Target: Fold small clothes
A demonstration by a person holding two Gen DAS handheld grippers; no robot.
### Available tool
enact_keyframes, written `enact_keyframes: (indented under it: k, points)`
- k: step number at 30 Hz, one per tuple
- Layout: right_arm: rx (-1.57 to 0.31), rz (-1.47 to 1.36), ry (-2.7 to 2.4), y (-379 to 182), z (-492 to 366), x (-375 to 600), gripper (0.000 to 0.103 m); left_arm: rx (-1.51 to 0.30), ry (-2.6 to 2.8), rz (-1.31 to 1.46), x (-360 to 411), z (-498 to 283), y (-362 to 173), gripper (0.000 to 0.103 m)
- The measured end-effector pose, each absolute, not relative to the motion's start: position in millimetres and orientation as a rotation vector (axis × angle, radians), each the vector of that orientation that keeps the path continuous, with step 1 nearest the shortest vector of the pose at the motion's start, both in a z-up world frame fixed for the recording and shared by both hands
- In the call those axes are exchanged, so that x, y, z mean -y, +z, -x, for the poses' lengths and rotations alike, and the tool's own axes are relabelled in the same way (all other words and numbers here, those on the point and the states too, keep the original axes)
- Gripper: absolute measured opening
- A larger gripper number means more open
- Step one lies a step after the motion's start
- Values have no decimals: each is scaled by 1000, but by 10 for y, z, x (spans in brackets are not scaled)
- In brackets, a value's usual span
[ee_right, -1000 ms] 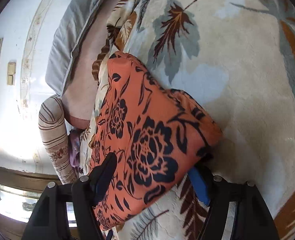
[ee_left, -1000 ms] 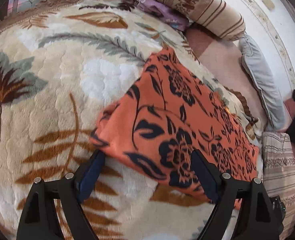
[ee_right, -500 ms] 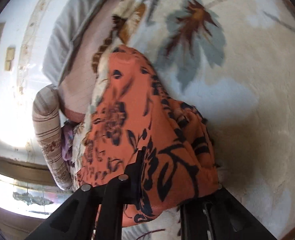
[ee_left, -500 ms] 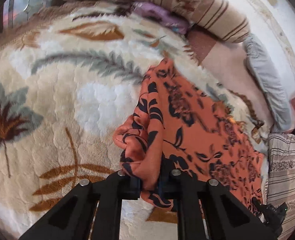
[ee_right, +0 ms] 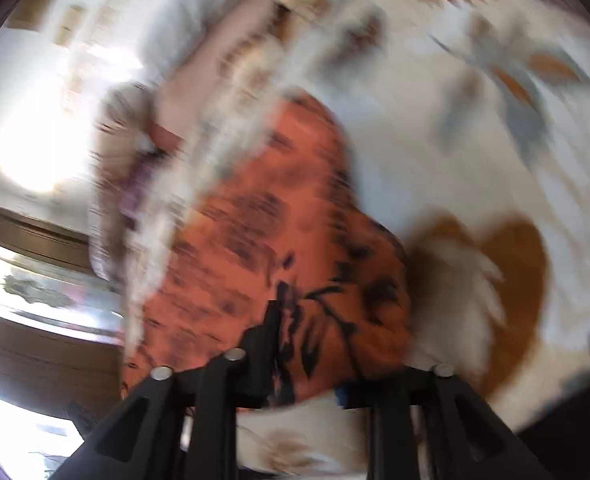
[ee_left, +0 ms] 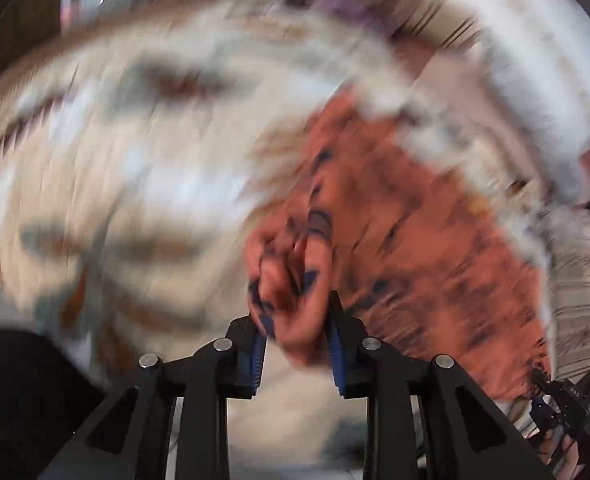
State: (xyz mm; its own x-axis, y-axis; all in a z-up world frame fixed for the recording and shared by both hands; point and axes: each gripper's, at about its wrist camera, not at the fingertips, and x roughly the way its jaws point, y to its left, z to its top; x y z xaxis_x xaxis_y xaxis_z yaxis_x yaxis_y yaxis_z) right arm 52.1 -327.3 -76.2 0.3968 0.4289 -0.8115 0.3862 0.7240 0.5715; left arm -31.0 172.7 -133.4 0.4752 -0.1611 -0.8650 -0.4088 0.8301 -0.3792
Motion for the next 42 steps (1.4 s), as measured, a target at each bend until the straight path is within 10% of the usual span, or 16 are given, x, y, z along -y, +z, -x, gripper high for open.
enact_keyframes:
  k: [3, 5, 14, 22, 42]
  points:
    - [-1132, -905, 11, -759, -238, 3486, 43, -1016, 174, 590, -1855, 455, -1180, 37]
    - [-1070, -878, -44, -602, -146, 3576, 73, -971, 201, 583, -1951, 502, -1023, 48]
    - [-955, -759, 152, 9, -427, 3194, 73, -902, 100, 470, -1904, 97, -707, 49]
    - [-1189, -850, 218, -755, -920, 3006, 78, -1047, 188, 372, -1910, -171, -1090, 47]
    - [-1051, -805, 229, -663, -2279, 3193, 78, -993, 145, 332, -1889, -446, -915, 57]
